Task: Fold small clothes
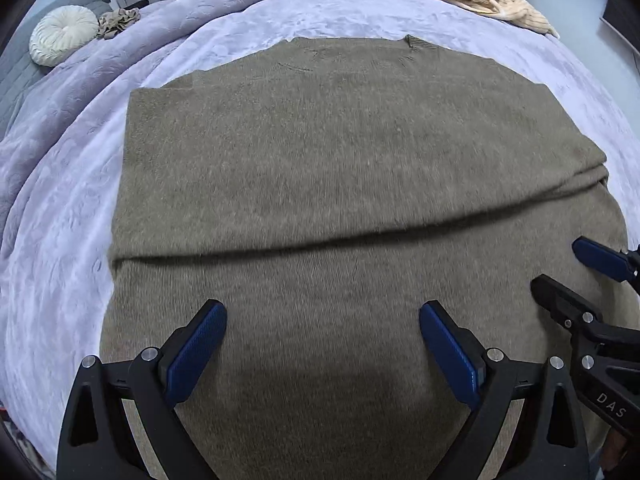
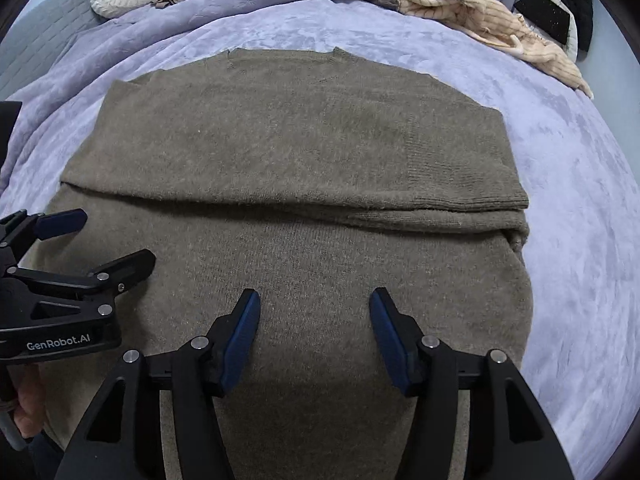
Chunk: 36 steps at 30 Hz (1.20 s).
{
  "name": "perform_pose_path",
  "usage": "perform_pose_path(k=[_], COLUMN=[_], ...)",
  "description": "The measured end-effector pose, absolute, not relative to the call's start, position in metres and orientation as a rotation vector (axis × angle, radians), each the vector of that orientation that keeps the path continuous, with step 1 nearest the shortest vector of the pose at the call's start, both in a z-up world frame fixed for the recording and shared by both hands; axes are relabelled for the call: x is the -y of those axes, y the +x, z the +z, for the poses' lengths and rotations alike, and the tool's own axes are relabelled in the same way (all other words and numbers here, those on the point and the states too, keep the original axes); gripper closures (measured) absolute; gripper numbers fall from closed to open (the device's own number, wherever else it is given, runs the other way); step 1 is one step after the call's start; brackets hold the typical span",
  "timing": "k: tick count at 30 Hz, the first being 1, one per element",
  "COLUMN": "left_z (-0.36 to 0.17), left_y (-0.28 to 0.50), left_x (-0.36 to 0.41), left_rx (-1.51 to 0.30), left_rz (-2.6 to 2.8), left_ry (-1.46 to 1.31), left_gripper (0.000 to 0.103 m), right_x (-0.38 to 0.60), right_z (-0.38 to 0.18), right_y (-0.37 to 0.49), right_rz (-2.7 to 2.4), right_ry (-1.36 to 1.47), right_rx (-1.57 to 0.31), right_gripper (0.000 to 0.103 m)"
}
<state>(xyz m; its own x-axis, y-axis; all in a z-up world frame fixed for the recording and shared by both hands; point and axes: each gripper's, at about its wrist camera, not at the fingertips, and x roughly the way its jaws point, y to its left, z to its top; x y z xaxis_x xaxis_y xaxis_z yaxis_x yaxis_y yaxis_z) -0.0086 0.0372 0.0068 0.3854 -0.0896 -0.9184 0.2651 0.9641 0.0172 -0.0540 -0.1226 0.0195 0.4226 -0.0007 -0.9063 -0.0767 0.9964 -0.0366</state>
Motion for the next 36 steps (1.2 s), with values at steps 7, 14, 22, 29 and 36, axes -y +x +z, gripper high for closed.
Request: perform_pose_path(k=[7,14,22,29,36], left_z=[0.009,0.01,0.026,0.006,0.02], left_y=[-0.06,-0.13,-0.155,-0.161,-0.178], left_x=[-0.046,-0.081,-0.043,-0.06,-0.142], left_rx=[-1.126,-1.116,-1.061,-1.127,-1.171], left_rz=[-0.249,-0.289,-0.386,-0.363,-0.298], left_ry=[0.208,0.182,0.239,0.262,0.012], left_gripper=[0.005,0.001,0.001,0.0,0.0], right_x=[0.111,0.13,0.091,0.076,0.149], right_z=[0.02,0.017,0.058,0.012,0.039], right_y=[-0.104,-0.197,-0.232,-0.243,-0.284], right_rz=[0.05,0.137,0.244,0.261,0.131], right_ry=[-0.18,-0.251,-0.318,-0.443,-0.247], right_rx=[-1.074,-1.024,-0.9,-0.958,-1.013], right_gripper=[0.028,0.022,0.021,0.02,0.02])
